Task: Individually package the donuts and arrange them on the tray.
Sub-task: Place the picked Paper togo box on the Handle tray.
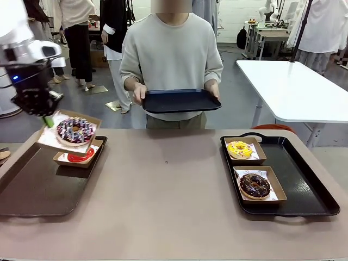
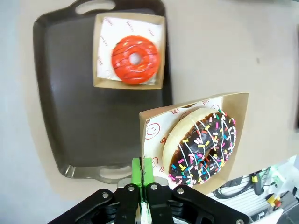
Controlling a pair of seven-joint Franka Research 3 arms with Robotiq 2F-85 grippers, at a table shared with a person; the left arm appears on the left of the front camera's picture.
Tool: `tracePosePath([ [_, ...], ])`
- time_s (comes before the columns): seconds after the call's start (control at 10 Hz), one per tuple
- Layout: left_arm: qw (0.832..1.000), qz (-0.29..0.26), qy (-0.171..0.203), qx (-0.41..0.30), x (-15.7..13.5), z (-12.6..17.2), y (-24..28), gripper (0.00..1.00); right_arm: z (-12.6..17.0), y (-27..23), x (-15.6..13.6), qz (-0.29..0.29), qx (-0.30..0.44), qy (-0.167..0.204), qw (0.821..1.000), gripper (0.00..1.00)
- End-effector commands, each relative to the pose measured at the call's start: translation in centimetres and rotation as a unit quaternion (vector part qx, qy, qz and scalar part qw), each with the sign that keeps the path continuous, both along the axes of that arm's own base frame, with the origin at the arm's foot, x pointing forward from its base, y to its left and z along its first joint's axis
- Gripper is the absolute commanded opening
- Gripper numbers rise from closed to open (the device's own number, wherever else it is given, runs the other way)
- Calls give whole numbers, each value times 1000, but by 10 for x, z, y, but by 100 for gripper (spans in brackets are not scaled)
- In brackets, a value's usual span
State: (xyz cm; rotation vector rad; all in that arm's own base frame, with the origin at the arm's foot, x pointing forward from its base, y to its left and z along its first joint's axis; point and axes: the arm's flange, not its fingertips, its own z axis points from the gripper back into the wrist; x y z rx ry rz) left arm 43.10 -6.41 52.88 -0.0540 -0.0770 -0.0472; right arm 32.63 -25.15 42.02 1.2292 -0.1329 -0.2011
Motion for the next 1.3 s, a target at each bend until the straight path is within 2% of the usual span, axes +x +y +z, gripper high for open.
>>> tracePosePath([
  [0.0, 1000, 1, -20, -21, -16, -23, 36, 1, 0, 0, 0, 0, 2, 0, 1000, 100],
  [0.2, 1000, 1, -17, -25, -22, -42, 68, 1, 0, 0, 0, 0, 2, 0, 1000, 100],
  [0.5, 1000, -10, 1, 3, -29, -61, 84, 1, 0, 0, 0, 0, 2, 0, 1000, 100],
  [1.2, 1000, 0, 7, -13, -25, -57, 82, 1, 0, 0, 0, 0, 2, 0, 1000, 100],
])
